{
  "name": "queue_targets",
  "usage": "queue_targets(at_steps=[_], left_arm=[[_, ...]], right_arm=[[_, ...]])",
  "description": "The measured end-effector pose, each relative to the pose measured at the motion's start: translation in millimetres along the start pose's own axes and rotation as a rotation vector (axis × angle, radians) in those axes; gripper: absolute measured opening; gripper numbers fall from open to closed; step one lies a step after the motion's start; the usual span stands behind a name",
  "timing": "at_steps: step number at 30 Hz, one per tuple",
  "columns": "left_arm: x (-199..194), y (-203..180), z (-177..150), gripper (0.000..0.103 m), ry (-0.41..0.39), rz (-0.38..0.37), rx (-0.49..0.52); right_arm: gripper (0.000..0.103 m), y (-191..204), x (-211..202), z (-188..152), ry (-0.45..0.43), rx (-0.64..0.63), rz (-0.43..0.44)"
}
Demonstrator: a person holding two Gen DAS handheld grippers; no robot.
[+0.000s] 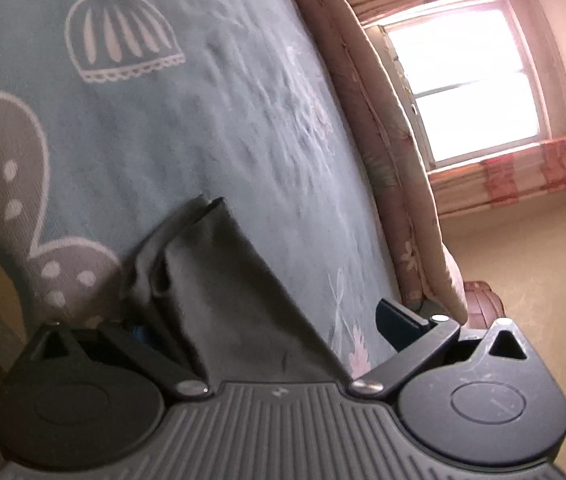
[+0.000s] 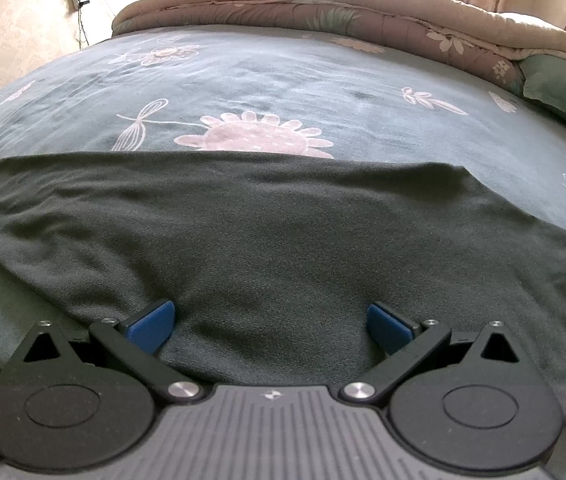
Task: Fold clothes
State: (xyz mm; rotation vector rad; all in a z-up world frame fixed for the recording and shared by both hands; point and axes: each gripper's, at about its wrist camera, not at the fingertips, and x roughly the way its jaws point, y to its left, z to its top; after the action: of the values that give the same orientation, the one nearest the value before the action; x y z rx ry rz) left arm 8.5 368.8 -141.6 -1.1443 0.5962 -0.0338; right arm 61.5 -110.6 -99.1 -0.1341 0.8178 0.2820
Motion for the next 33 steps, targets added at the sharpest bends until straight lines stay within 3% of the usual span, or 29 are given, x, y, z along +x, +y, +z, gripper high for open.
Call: queue_targets(at_steps=[7,17,20,23,28,30,31,32,33], left_arm=[[-3,-6,-2,0.102,0.039,-0.001,0.014],[-8,-6,-4,0.099,-0.015,0.020,0.081],[-9,-2,7,0.099,-0.034,0.028,0.054],[-1,-11,9,0.098,-0.004,0.064,0.082],[-2,-8,2,0.072,0.052,0.068,0.088],[1,1,8,0.036,0.041,0.106,0.059],[2,7,11,0.030,0.038,0.119,0.033],[3,14,11,0.015,0.039,0.127,0.000],[3,19,11,0.009,0.041,0.140,-0.020]], right_arm=[[0.103,0,-1,-1,-0.003,0.001,-0.001],[0.103,1,-1,-1,-0.010,0.008,-0.005],[0.103,1,-1,-1,-0.011,0.010,-0.006],[0.103,1,-1,-1,-0.012,0.012,-0.008],[0.103,1,-1,-2,-0.014,0.014,-0.010],[0.103,2,0,-1,-0.017,0.016,-0.011],[0.103,2,0,-1,-0.016,0.017,-0.012],[0.103,2,0,-1,-0.015,0.016,-0.012],[0.103,2,-1,-1,-0.015,0.015,-0.012]])
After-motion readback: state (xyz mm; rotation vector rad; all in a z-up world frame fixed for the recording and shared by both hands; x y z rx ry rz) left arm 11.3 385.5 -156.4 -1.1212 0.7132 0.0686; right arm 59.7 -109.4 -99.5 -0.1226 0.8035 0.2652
